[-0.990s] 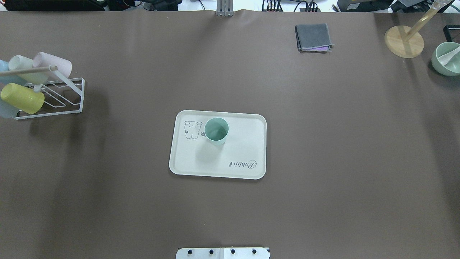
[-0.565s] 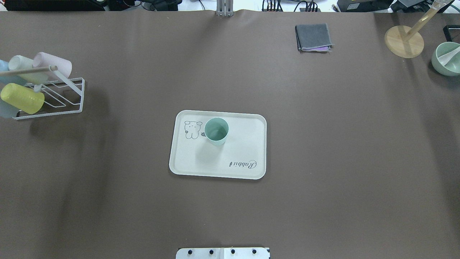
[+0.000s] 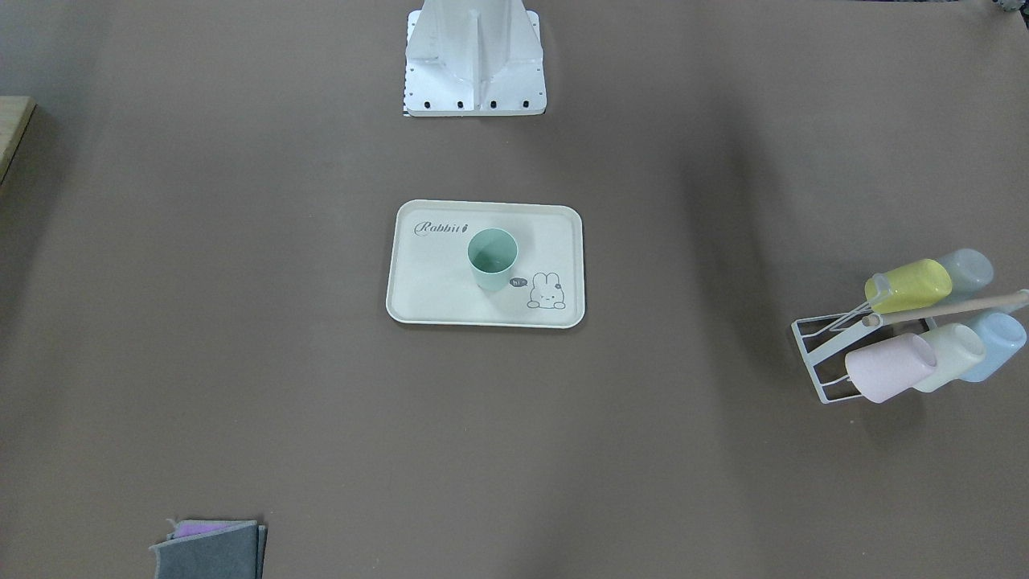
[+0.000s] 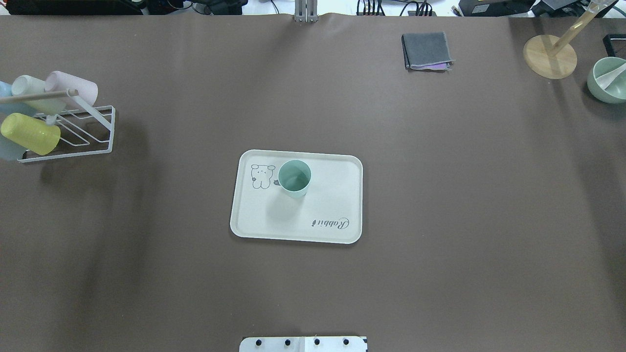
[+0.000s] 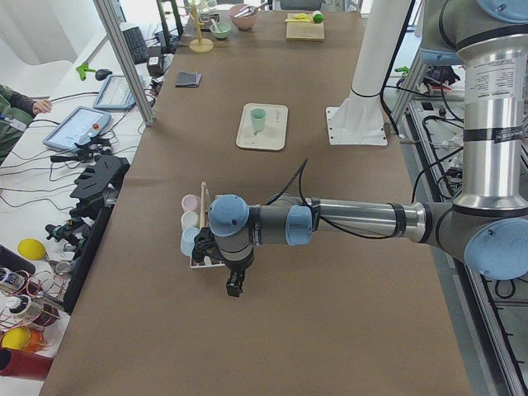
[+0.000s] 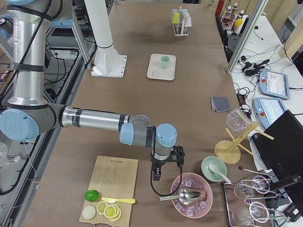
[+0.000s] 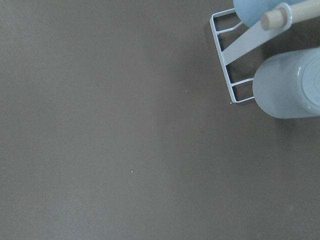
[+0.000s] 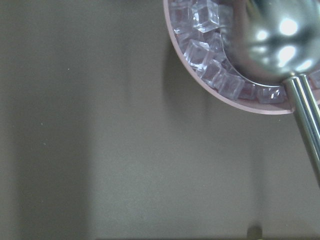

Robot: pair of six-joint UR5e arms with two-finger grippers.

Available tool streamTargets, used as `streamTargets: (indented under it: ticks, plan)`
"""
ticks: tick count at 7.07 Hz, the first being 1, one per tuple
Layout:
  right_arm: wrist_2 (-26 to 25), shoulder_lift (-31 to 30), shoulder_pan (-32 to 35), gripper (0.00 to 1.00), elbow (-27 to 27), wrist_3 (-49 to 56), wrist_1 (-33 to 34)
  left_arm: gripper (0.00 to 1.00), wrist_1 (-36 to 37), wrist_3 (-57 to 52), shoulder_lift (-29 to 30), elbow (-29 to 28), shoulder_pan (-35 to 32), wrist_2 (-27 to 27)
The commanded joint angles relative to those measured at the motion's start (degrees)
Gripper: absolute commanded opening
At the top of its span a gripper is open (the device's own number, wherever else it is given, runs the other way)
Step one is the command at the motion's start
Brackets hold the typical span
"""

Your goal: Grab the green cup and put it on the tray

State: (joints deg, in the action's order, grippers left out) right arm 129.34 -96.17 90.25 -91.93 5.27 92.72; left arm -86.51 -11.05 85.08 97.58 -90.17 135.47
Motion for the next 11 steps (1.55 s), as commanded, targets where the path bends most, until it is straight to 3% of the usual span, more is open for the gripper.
streamTargets:
  ticks: [1, 11]
  plan:
    - [-0.1, 0.0, 0.0, 1.00, 0.2, 0.0, 0.0, 0.99, -0.3, 0.1, 0.0, 0.1, 0.0, 0.0]
    - [-0.4, 1.1, 0.0, 1.00, 0.0, 0.2, -0.2, 0.99, -0.2, 0.4, 0.3, 0.3, 0.1, -1.8]
